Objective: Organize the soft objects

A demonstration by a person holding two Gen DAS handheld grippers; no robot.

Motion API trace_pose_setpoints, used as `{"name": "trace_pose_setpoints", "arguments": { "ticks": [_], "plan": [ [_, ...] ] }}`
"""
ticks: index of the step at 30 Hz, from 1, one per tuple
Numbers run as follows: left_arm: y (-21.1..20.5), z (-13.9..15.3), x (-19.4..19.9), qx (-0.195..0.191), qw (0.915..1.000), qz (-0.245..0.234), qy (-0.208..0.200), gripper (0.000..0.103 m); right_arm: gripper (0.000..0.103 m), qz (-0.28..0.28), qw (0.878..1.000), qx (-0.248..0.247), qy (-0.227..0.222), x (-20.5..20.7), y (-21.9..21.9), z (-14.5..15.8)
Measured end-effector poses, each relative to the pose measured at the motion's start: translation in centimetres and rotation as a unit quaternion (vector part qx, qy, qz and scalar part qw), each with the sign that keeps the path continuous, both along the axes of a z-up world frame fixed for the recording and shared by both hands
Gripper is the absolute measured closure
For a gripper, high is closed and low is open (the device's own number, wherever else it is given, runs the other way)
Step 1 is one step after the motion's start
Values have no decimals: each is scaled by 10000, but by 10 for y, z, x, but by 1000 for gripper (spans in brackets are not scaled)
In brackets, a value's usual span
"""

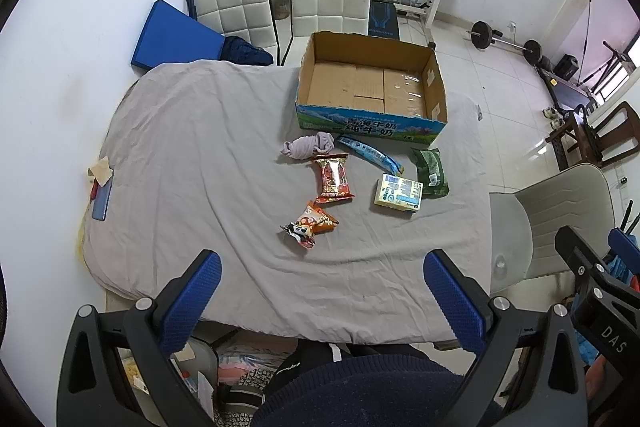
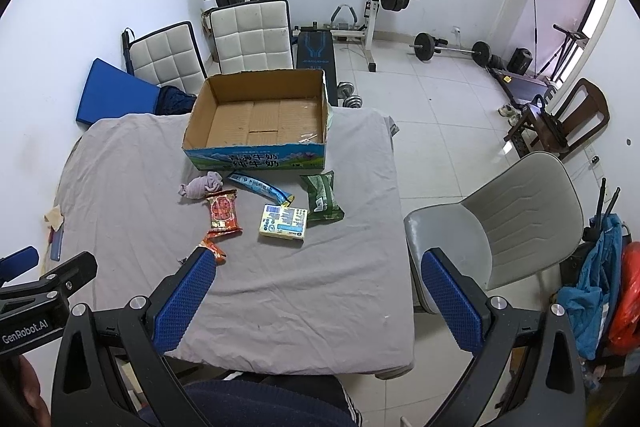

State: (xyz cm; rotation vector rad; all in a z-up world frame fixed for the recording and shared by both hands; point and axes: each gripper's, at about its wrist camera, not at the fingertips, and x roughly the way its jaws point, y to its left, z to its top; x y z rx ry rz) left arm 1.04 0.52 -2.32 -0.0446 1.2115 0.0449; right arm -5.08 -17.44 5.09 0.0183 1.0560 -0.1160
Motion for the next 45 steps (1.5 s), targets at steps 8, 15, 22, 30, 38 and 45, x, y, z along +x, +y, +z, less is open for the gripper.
{"name": "trace_pose_setpoints", "arguments": {
  "ticks": [8,15,22,30,38,45],
  "plan": [
    [3,0,2,2,10000,23,-26,0,0,-15,10000,-25,-53,4,0,3],
    [5,1,-1,4,9999,42,-96,0,0,23,9999,-40,-131,2,3,7],
    [6,6,-5,10,9999,50,-130,0,0,8,9998,-58,-179,0,4,11],
    [5,9,-6,9,9999,52,-146,0,0,4,9998,-54,-195,0,5,12],
    [4,9,-7,9,9999,56,-153,0,0,31,9998,-47,-206,-1,7,13],
    [8,6,-3,-58,9998,123,-126,0,0,49,9998,31,-181,3,7,10]
  ]
}}
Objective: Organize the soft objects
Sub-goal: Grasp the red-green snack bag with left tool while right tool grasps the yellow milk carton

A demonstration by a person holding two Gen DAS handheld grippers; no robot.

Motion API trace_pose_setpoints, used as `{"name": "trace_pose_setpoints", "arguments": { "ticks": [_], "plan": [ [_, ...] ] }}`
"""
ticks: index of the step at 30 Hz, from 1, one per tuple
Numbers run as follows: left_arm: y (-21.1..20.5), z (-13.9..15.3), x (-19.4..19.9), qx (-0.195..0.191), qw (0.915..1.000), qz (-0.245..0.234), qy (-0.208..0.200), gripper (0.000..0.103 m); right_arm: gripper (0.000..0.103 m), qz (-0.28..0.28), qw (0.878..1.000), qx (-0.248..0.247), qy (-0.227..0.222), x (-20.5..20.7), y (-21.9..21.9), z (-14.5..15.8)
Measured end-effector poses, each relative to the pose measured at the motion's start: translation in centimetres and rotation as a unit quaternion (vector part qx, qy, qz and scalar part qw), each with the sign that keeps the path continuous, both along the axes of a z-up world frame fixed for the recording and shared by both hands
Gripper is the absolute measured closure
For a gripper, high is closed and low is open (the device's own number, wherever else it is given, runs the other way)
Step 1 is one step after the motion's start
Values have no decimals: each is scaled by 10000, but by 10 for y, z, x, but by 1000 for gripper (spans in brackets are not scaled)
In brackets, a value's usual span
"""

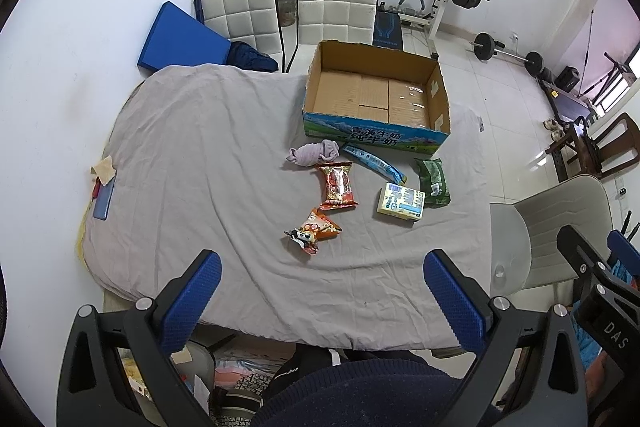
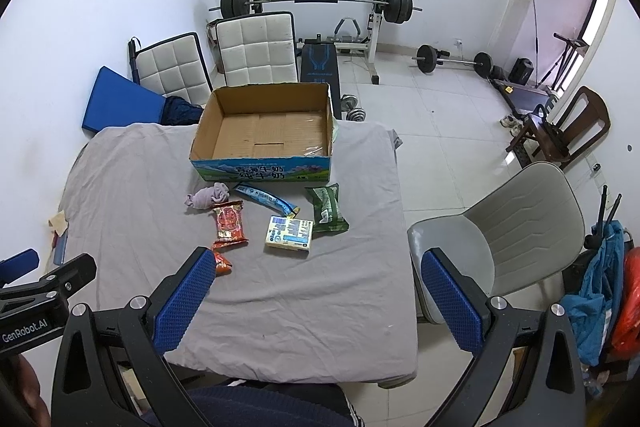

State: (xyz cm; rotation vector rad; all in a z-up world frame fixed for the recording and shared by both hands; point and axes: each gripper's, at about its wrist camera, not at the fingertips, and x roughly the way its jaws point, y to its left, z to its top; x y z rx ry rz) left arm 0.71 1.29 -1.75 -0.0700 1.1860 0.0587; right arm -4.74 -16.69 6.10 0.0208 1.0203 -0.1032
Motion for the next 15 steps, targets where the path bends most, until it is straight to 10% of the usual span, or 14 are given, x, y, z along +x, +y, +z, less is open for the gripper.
{"name": "trace_pose_setpoints", "arguments": {
  "ticks": [9,15],
  "plan": [
    [9,-67,60,105,9996,129,235,0,0,354,9981,169,466,65,-16,-69],
    [17,-155,106,183,9949,208,965,0,0,1362,9792,-267,1480,148,0,-189]
  ]
}}
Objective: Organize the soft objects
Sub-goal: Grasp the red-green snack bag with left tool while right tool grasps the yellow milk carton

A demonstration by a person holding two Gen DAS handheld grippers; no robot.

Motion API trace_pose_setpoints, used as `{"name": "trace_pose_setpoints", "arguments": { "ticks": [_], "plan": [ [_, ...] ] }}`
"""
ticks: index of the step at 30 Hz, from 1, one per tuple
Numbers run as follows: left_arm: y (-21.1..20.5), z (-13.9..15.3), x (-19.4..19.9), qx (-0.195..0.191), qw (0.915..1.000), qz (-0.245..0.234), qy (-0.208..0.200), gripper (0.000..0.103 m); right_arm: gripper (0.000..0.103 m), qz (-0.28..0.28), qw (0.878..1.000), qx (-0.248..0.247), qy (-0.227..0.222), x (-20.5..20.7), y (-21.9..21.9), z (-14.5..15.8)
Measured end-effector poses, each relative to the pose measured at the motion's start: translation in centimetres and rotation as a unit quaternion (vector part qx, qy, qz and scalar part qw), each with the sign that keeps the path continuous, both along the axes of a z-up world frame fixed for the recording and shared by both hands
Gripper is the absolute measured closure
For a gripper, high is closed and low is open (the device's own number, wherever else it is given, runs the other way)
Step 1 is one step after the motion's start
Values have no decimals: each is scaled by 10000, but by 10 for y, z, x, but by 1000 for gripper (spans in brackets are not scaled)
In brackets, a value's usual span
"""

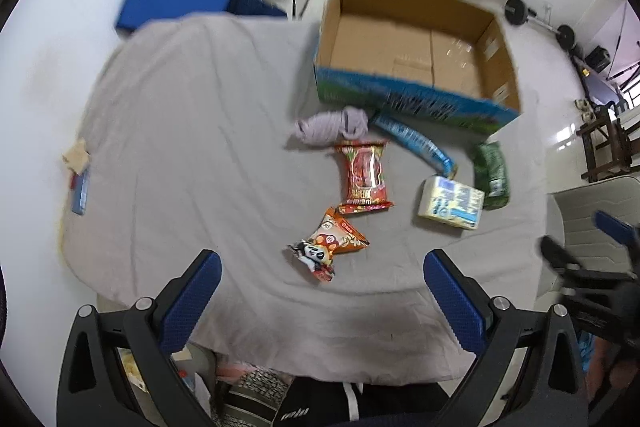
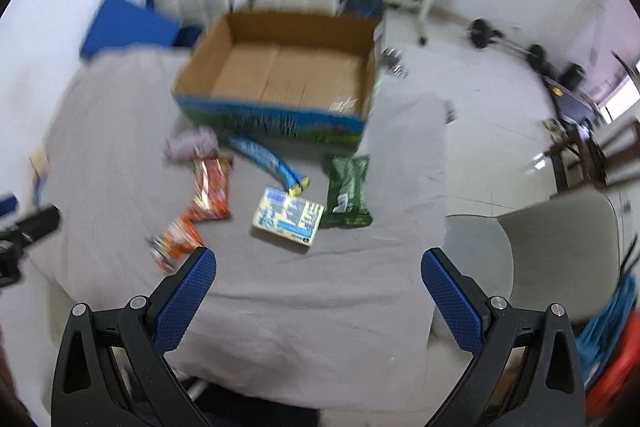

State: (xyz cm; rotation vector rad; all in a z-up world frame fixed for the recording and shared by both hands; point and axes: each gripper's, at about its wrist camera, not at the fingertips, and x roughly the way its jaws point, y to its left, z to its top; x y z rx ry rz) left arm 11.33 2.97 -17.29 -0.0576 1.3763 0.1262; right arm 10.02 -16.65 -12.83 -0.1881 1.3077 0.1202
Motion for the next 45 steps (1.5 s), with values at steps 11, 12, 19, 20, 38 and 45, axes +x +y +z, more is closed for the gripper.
{"name": "trace_pose_setpoints", "arguments": {
  "ticks": [11,12,19,20,38,45],
  "plan": [
    [11,-120,30,-108,9935,449,1037,0,3,2282,9578,-947,1470,67,68,-203],
    [12,-124,31,-118,9929,495,1074,0,3,2349,9548,-997,1526,67,71,-212],
    [15,-145,52,-379,9910,655,1106,0,23,1652,9660,-652,1879,90,59,-237],
    [14,-147,57,-437,9907,651,1115,0,24,1194,9710,-389,2035,95,49,-236],
    [-29,-243,131,-626,9841,2,1665,54,33,-720,9647,883,2374,97,11,-258],
    [-36,-234,103,-389,9858,-160,1627,57,29,-604,9645,818,2437,89,29,-268]
  ]
}}
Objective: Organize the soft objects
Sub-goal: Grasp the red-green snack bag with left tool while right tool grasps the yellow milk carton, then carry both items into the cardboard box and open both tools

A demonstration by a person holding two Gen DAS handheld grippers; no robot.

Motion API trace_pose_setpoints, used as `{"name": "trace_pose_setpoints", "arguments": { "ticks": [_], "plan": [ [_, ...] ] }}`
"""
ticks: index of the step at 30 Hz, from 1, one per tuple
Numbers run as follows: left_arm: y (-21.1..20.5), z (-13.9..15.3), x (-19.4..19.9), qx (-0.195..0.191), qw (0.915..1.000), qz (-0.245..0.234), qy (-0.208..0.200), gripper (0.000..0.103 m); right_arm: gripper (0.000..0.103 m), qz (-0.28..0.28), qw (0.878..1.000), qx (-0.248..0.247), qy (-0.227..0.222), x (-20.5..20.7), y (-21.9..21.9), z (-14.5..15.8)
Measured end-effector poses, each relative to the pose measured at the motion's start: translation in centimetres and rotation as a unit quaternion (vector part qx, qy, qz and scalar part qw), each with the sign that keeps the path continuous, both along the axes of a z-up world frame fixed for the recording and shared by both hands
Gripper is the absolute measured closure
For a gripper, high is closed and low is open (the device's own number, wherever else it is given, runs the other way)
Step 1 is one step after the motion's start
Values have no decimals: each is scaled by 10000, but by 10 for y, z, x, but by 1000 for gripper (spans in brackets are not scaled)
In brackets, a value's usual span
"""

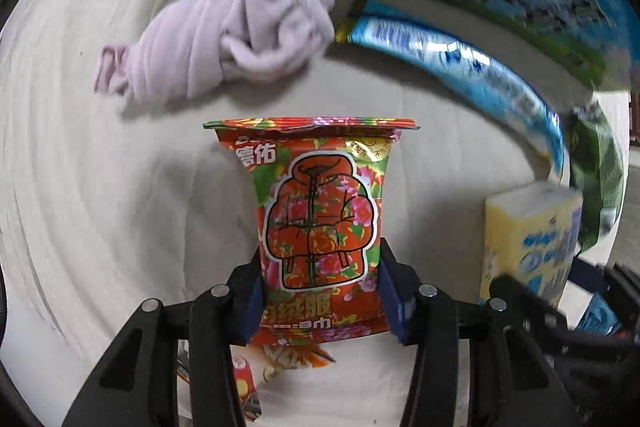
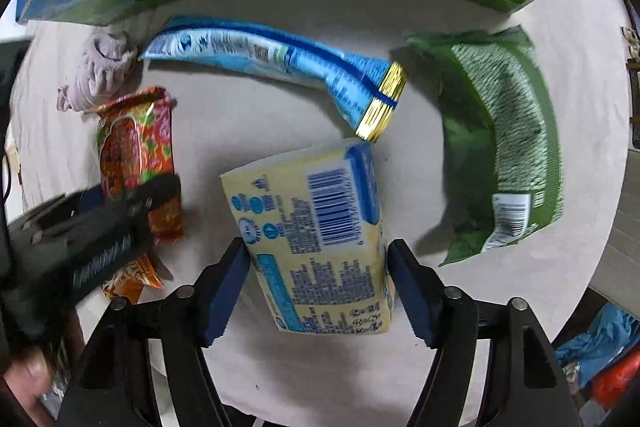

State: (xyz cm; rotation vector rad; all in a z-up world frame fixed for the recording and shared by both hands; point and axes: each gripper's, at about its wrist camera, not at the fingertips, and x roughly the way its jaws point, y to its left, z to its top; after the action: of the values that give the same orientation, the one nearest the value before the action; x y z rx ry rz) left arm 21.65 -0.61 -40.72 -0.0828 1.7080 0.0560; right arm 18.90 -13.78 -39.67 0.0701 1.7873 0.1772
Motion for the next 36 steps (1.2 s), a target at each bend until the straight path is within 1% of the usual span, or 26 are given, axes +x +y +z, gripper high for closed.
{"name": "trace_pose_setpoints", "arguments": {
  "ticks": [5,7,8,11,12,13,15,18,19,22,24,28,31,32,33,36],
  "plan": [
    [-7,-11,-7,122,9999,35,-71,57,30,113,9991,-364,182,-9,13,-36],
    [-9,-9,-14,136,9998,55,-115,57,34,145,9987,-486,48,-13,17,-38],
    [-9,-10,-10,150,9998,51,-141,58,34,131,9986,-506,30,-16,19,-39],
    [-13,-7,-16,181,9997,49,-173,59,35,-13,9989,-462,3,-24,17,-42],
    [-14,-1,-17,169,9997,59,-185,59,35,-27,9989,-471,-17,-27,17,-42],
    [-28,12,-24,163,9996,53,-233,59,35,-58,9989,-455,-44,-30,12,-37],
    [-35,25,-30,148,9993,30,-349,59,36,-90,9992,-371,-104,-34,8,-25],
    [-43,53,-39,115,9980,-46,-616,59,36,-116,9993,-233,-250,-39,4,-8],
    [-46,66,-44,117,9970,-82,-756,59,36,-120,9993,-181,-300,-34,-8,-2],
    [-55,99,-54,52,9942,-157,-1061,59,36,-137,9987,-37,-479,-38,-20,20],
    [-59,120,-62,-2,9922,-194,-1235,59,36,-174,9980,101,-602,-42,-26,44],
    [-68,160,-70,-153,9877,-218,-1539,59,36,-273,9957,322,-831,-47,-41,72],
    [-67,179,-53,-351,9846,-227,-1696,59,36,-379,9926,526,-1025,-48,-52,95],
    [-68,189,-51,-433,9835,-217,-1745,59,36,-449,9911,623,-1092,-47,-58,106],
    [-68,189,-41,-480,9828,-225,-1772,59,36,-492,9897,701,-1144,-45,-62,115],
    [-71,209,-21,-680,9793,-284,-1886,59,36,-574,9850,878,-1370,-35,-71,148]
  ]
}}
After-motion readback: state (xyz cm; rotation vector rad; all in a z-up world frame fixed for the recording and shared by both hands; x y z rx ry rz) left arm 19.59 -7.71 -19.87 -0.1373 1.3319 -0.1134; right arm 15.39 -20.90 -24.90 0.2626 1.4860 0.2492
